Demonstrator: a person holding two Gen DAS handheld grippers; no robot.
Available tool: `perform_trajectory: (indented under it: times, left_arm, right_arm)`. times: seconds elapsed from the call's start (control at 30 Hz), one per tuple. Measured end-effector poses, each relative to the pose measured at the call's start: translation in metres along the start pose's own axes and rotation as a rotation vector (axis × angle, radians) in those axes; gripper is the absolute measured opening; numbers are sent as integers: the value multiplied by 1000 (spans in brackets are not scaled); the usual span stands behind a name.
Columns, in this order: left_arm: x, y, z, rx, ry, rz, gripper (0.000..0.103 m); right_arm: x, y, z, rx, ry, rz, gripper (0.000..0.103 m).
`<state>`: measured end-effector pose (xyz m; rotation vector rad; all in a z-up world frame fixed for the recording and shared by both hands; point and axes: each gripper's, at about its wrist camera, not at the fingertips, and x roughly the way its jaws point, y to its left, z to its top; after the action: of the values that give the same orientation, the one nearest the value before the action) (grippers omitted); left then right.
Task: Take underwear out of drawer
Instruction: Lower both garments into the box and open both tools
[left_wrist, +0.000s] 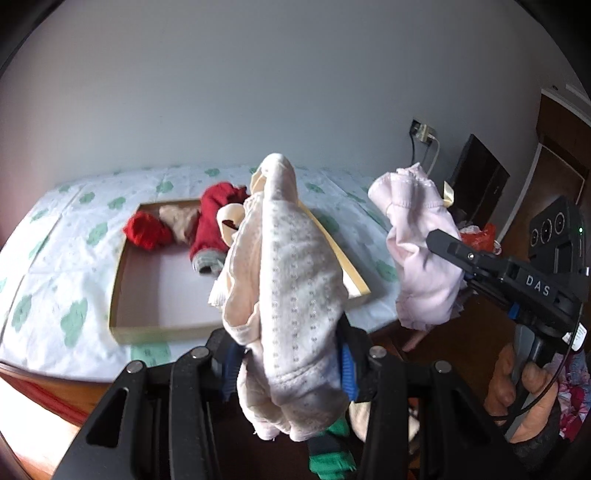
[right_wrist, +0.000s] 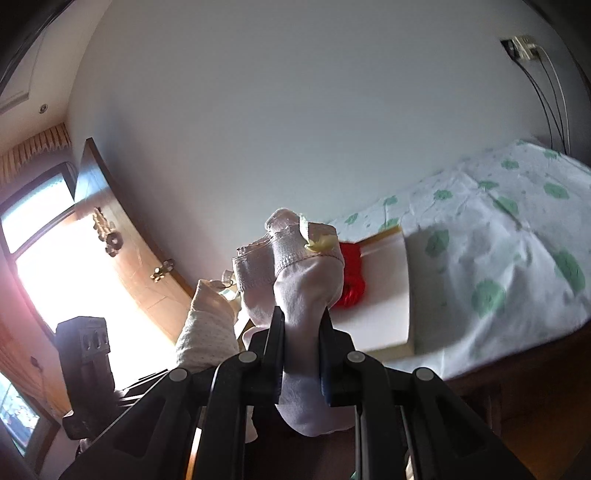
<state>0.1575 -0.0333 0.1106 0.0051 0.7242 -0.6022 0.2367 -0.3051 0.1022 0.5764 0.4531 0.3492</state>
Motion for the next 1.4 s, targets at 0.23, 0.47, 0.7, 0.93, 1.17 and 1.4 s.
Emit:
perform_trajectory:
  times: [0.23, 0.47, 0.7, 0.93, 1.17, 1.4]
  left_arm:
    - [28, 3, 31, 6, -18, -14, 42]
    - [66, -4, 51, 46, 6, -18, 42]
    - [105, -8, 63, 76, 40, -1, 42]
    - [135, -17, 67, 79, 91, -36, 42]
    - [158, -6, 72, 54, 136, 9, 42]
    - [166, -8, 79, 98, 125, 32, 43]
  right_arm:
    - [39, -10, 24, -4, 22, -24, 18]
    - [77, -24, 46, -15, 32, -81, 18]
    - [121, -44, 64, 10, 84, -152, 18]
    - [144, -58, 67, 10, 117, -193, 18]
    - [165, -69, 75, 5, 166, -228, 18]
    - [190, -67, 79, -32, 226, -246, 18]
